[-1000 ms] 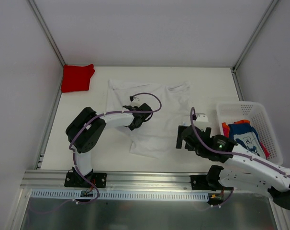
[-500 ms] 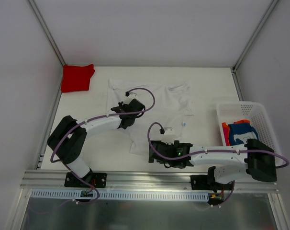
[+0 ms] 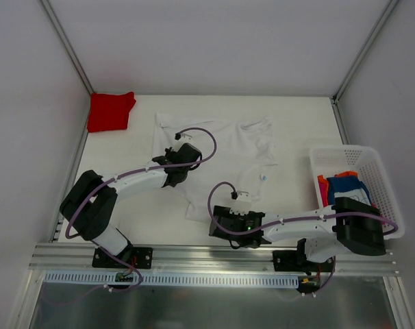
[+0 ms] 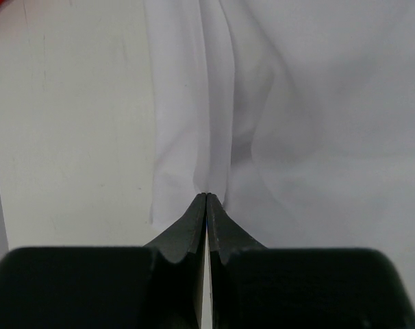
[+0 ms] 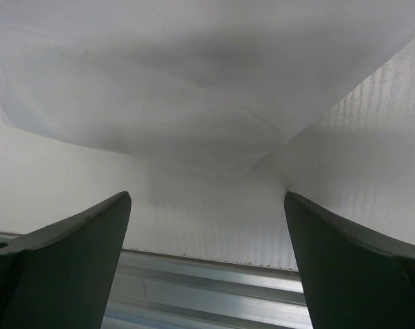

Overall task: Fold and stack the t-shirts
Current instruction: Flatten the tshirt out

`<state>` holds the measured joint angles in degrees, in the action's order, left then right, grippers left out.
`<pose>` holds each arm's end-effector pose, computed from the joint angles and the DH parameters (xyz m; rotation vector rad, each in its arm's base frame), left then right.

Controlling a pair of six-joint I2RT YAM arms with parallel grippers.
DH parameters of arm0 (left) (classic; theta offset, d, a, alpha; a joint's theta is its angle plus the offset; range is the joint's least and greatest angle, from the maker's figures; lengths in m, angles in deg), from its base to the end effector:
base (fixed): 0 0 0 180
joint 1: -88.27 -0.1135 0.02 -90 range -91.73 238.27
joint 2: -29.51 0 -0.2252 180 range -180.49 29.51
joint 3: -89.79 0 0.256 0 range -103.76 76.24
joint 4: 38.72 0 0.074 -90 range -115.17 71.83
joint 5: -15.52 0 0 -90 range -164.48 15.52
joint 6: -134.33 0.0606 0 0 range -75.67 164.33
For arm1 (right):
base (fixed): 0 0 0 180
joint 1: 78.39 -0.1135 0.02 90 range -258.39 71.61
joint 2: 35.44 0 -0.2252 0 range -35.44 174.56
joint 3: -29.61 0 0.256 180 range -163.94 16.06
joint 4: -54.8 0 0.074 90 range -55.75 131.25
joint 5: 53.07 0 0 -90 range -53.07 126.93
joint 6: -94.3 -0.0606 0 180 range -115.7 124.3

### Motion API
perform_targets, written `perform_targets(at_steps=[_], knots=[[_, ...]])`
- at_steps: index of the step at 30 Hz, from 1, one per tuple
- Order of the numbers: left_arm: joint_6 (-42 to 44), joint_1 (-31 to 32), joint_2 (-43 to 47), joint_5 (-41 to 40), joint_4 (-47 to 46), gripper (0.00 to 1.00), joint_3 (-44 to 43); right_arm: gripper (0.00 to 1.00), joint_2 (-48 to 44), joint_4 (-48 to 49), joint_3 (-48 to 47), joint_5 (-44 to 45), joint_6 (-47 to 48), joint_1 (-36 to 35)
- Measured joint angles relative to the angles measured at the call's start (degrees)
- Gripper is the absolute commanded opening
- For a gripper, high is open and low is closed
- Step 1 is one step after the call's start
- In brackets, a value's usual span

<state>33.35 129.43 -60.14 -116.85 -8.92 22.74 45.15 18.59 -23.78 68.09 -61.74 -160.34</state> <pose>0.2734 -0.1848 0.1462 0.2941 2.2119 0.4392 0.0685 0.2602 0.1061 -0.1809 2.4720 0.3716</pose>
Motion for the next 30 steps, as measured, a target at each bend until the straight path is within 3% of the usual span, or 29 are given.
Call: perform_targets(at_steps=[18, 21, 22, 24, 25, 26, 30], knots=[[0.1, 0.0, 0.2, 0.4, -1.0, 0.0, 1.4, 0.97, 2.0, 1.3, -0.4, 4.3, 1.7, 5.0], [0.1, 0.0, 0.2, 0.4, -1.0, 0.0, 1.4, 0.74, 3.3, 1.4, -1.2, 4.7, 2.9, 5.2], [0.1, 0.0, 0.2, 0.4, -1.0, 0.0, 1.5, 0.54, 4.0, 1.4, -1.5, 4.9, 3.6, 5.2], [0.1, 0.0, 0.2, 0.4, -1.0, 0.0, 1.5, 0.32, 5.2, 1.7, -1.9, 5.1, 4.5, 5.2], [0.1, 0.0, 0.2, 0.4, -1.0, 0.0, 1.6, 0.09, 5.6, 1.7, -2.1, 5.0, 4.7, 5.2], [0.1, 0.0, 0.2, 0.4, -1.1, 0.0, 1.6, 0.01, 6.0, 1.8, -2.1, 5.2, 4.9, 5.4], [0.1, 0.0, 0.2, 0.4, -1.1, 0.0, 1.6, 0.01, 6.5, 2.5, -2.3, 4.7, 4.6, 5.6]])
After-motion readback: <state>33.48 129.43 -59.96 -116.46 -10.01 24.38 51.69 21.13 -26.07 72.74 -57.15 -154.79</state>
